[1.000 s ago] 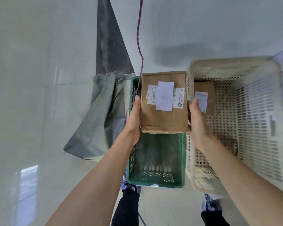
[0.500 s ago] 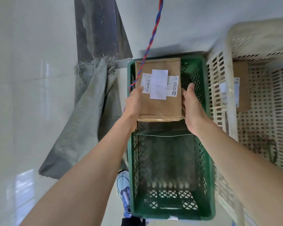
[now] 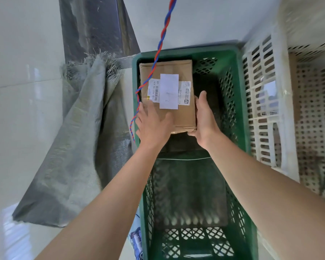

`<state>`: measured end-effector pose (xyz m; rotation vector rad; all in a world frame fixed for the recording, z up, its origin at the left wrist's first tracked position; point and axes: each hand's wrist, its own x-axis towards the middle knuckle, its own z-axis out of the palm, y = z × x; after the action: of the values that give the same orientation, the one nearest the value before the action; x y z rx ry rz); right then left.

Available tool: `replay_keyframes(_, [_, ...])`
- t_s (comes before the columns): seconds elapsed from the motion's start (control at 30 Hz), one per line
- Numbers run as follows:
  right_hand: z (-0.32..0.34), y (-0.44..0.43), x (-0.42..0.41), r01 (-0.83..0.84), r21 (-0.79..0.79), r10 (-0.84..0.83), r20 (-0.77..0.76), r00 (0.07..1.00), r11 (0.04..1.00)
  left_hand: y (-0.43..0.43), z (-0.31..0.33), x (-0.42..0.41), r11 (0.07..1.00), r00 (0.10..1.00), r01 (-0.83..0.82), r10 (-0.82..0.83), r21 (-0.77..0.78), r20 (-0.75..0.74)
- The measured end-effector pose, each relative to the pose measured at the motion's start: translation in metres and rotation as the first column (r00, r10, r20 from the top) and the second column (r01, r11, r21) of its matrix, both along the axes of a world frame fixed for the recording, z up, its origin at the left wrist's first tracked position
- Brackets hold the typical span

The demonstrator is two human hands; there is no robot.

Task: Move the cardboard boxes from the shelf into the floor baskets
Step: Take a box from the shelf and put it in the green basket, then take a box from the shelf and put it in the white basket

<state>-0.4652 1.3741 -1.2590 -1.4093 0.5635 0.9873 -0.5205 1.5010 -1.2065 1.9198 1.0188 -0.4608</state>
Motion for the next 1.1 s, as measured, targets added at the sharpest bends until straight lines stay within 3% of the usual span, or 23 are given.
replay_keyframes(0.17, [-0.015,0.005,0.000,-0.025,0.006,0.025,0.013,1.000,1.000,-0.003,-0.021,-0.010,0.984,0.990,0.139,-0.140,0.109,0.002])
replay_keyframes(0.33, [-0.025,0.009,0.000,-0.050,-0.037,0.052,0.043,0.998,0.998,-0.001,-0.030,-0.018,0.962,0.969,0.244,-0.247,0.123,0.005])
replay_keyframes(0.47, [-0.029,0.012,0.001,-0.069,-0.053,0.074,0.099,0.992,0.996,0.003,-0.037,-0.012,0.965,0.970,0.243,-0.240,0.101,-0.043])
replay_keyframes(0.67, [-0.023,0.010,0.005,-0.073,-0.014,0.074,0.059,0.996,0.997,0.004,-0.035,-0.001,0.973,0.971,0.230,-0.226,0.038,-0.078])
replay_keyframes(0.83, [0.019,-0.001,0.007,-0.027,-0.014,0.028,0.143,0.989,1.000,0.001,-0.010,0.002,0.951,0.952,0.307,-0.306,0.029,-0.023])
replay_keyframes(1.1, [0.161,-0.030,0.016,0.109,0.064,-0.125,0.363,0.923,0.992,-0.032,0.119,0.009,0.952,0.972,0.140,-0.080,-0.272,0.219])
